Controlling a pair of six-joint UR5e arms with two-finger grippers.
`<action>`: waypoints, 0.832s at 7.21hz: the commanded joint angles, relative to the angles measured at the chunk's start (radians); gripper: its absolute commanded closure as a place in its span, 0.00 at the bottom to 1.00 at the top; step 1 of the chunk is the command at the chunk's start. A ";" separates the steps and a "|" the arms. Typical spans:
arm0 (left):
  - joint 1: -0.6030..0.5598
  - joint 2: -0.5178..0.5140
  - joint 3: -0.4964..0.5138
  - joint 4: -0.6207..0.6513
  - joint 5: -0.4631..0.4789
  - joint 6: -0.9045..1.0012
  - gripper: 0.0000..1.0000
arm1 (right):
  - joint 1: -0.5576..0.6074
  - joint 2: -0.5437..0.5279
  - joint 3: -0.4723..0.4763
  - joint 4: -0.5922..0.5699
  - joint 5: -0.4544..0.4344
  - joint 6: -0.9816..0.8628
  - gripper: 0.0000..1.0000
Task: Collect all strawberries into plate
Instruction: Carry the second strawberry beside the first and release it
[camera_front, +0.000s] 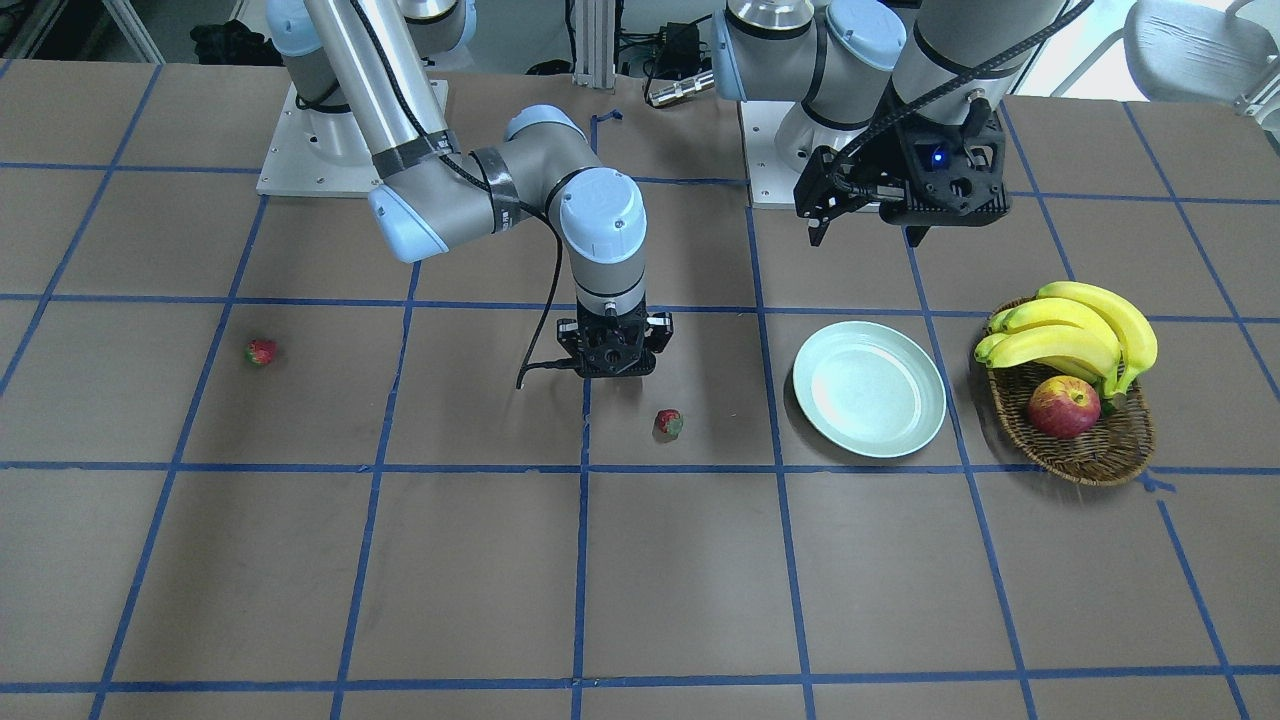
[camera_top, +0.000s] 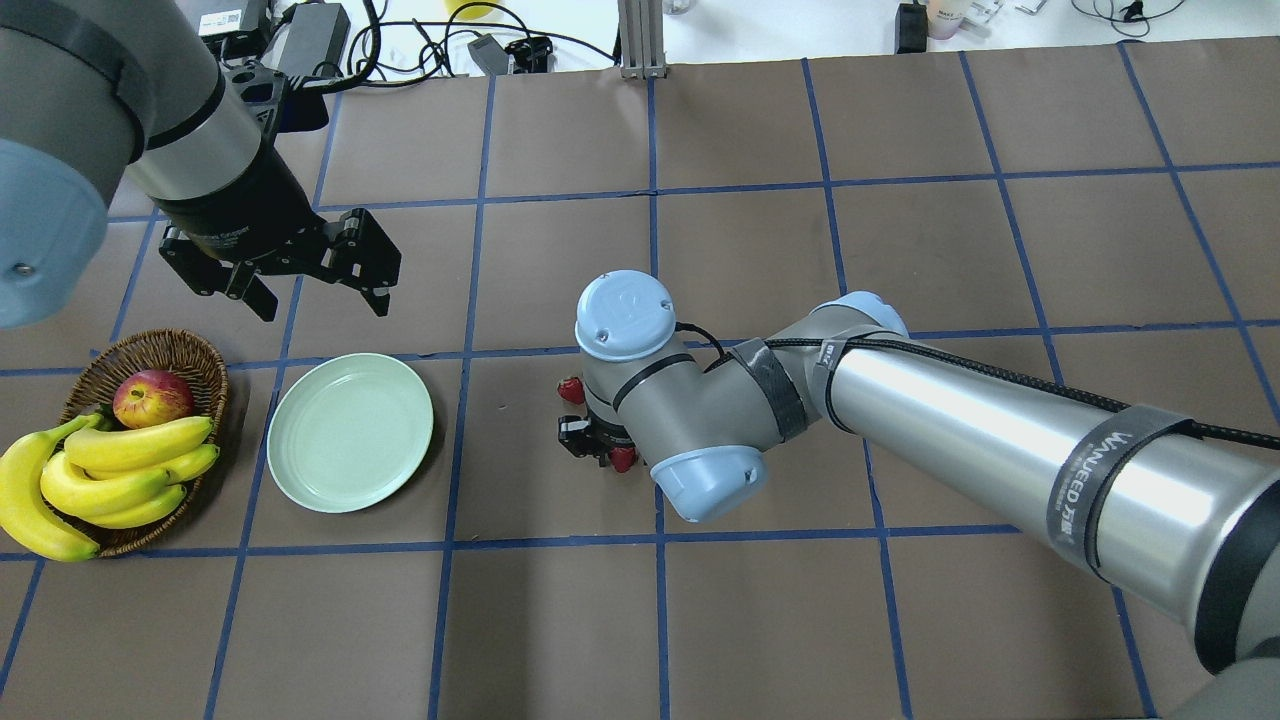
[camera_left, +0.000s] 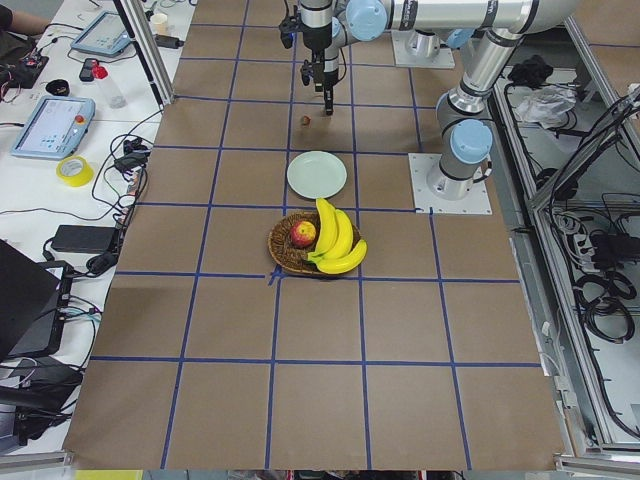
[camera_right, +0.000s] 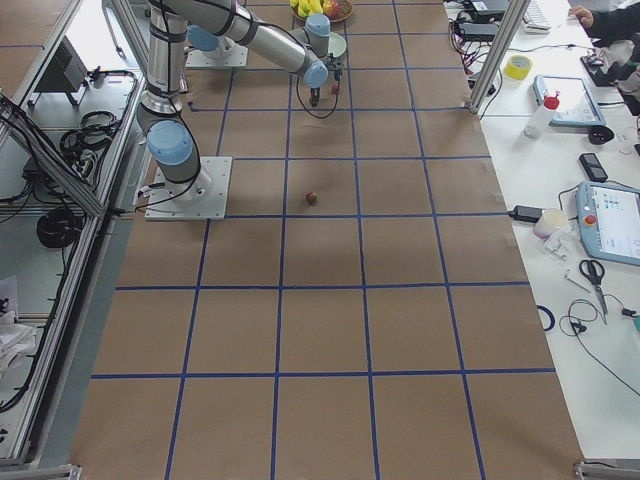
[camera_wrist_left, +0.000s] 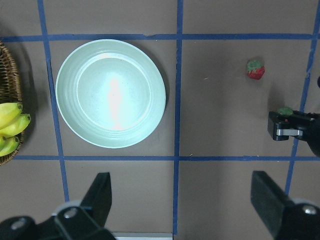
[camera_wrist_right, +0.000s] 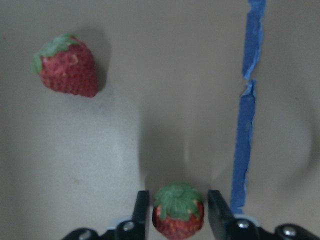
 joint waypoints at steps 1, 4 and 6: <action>-0.002 0.000 0.000 0.000 0.000 -0.002 0.00 | -0.012 -0.011 -0.004 0.036 -0.001 -0.038 0.00; -0.002 0.000 0.000 0.000 0.000 -0.002 0.00 | -0.217 -0.170 0.026 0.213 -0.015 -0.174 0.00; -0.003 -0.002 0.000 0.001 -0.002 0.000 0.00 | -0.358 -0.238 0.078 0.229 -0.137 -0.301 0.00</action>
